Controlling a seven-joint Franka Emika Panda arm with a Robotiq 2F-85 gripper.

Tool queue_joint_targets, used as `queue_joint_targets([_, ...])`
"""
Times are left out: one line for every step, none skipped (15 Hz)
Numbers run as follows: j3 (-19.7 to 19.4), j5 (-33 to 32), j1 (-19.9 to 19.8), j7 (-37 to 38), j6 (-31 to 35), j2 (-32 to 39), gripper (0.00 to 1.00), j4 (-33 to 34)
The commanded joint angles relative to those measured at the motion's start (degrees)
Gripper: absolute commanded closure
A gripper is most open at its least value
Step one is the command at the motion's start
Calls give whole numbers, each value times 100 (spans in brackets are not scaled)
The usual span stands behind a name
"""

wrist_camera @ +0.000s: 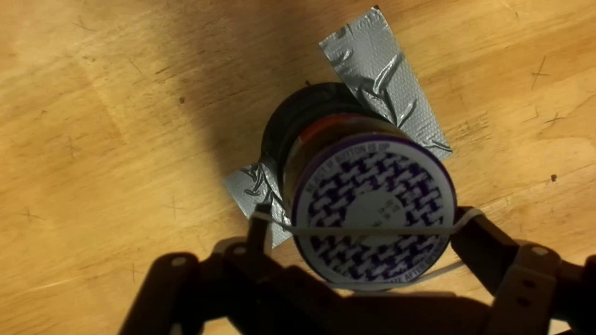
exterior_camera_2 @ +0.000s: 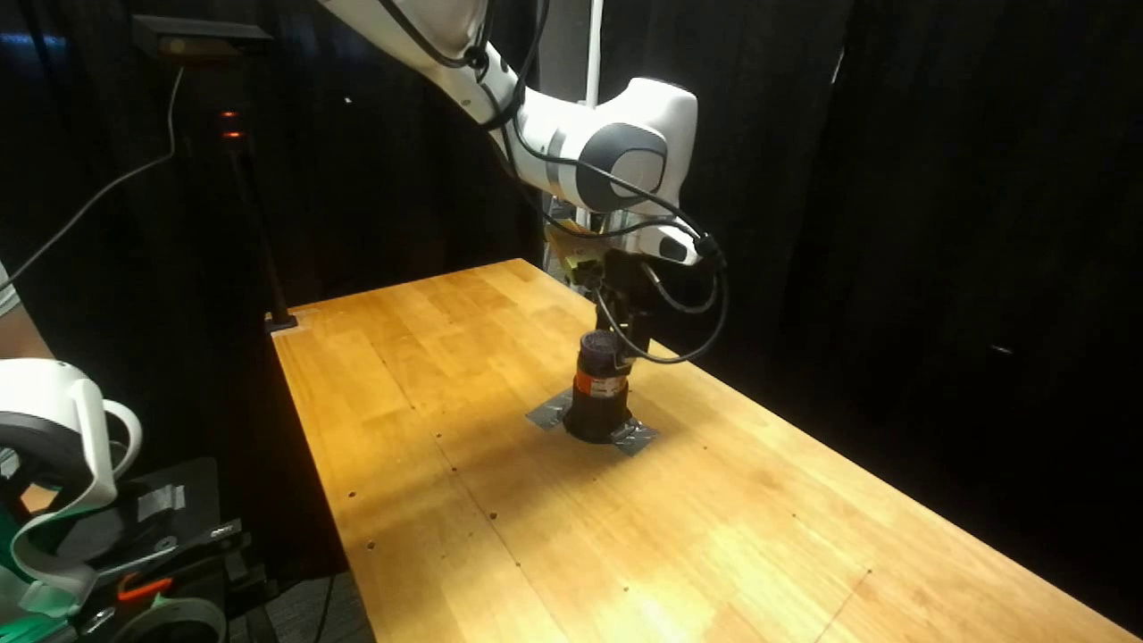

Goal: Put the rubber band on the jar.

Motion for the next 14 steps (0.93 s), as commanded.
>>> queue_joint_targets([-120,186,42,51,-156,99,0,197])
queue_joint_targets([-134,197,39,74,-174,109,0,209])
queue_joint_targets([-138,231,29,93,-162,125,0,201])
queue_joint_targets([-171,226,48,142,-109,140,0,197])
queue_joint_targets([-266,159,115,319,117,157,0,167])
queue_joint_targets([-290,168,122,406,178,175,0,175])
queue_joint_targets([-310,172,130,481,242,198,0,191])
queue_joint_targets([-330,156,142,527,264,215,0,194])
queue_joint_targets([-348,151,153,584,299,218,0,173])
queue_joint_targets([-359,151,162,622,325,228,0,166])
queue_joint_targets([-371,149,168,652,332,224,0,142])
queue_joint_targets([-376,153,172,663,320,218,0,129])
queue_joint_targets([-370,158,174,658,280,195,0,93])
queue_joint_targets([-396,130,196,709,305,193,0,79])
